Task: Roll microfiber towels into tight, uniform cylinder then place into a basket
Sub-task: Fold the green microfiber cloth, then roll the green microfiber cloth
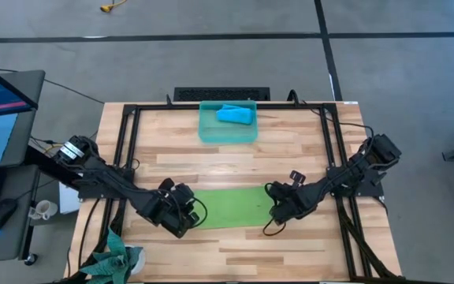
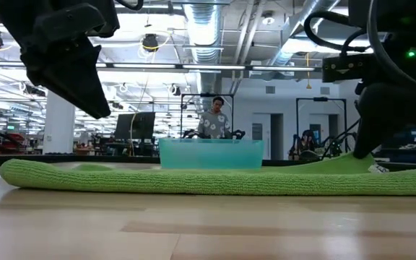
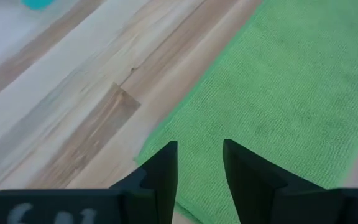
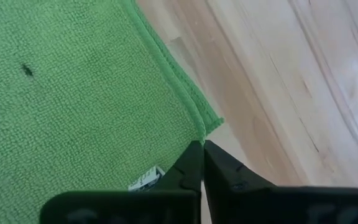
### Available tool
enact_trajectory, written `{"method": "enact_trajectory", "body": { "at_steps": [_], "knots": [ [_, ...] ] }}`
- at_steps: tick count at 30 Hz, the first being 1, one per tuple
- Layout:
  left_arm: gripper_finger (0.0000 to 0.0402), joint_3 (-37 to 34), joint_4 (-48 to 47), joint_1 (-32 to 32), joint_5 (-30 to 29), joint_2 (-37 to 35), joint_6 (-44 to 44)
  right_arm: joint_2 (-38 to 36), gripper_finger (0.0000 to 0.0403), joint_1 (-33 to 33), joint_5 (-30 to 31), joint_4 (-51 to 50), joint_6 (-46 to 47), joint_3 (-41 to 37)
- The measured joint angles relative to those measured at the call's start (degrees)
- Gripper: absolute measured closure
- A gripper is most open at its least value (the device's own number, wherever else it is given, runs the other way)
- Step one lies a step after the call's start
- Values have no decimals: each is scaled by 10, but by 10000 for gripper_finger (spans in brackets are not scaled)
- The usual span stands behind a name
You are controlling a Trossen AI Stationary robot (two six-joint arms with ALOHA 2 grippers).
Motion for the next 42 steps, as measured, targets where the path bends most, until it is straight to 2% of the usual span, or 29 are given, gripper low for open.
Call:
{"method": "enact_trajectory", "body": {
  "at_steps": [11,19,22,27,30,37,42],
  "knots": [
    [288,0,92,1,-3,0,76,0,307,-2,21,0,0,0],
    [288,0,104,1,-95,0,82,0,255,-2,26,0,-9,0],
    [288,0,103,5,-97,0,81,0,243,-2,20,0,-16,0],
    [288,0,104,7,-90,0,80,-1,230,-5,0,-17,-39,6],
    [288,0,104,7,-91,0,80,-2,225,-8,3,-71,-28,35],
    [288,1,113,12,-96,23,79,-2,223,-2,75,-212,-30,113],
    [288,1,138,19,-73,59,85,-44,235,4,101,-229,-115,109]
  ]
}}
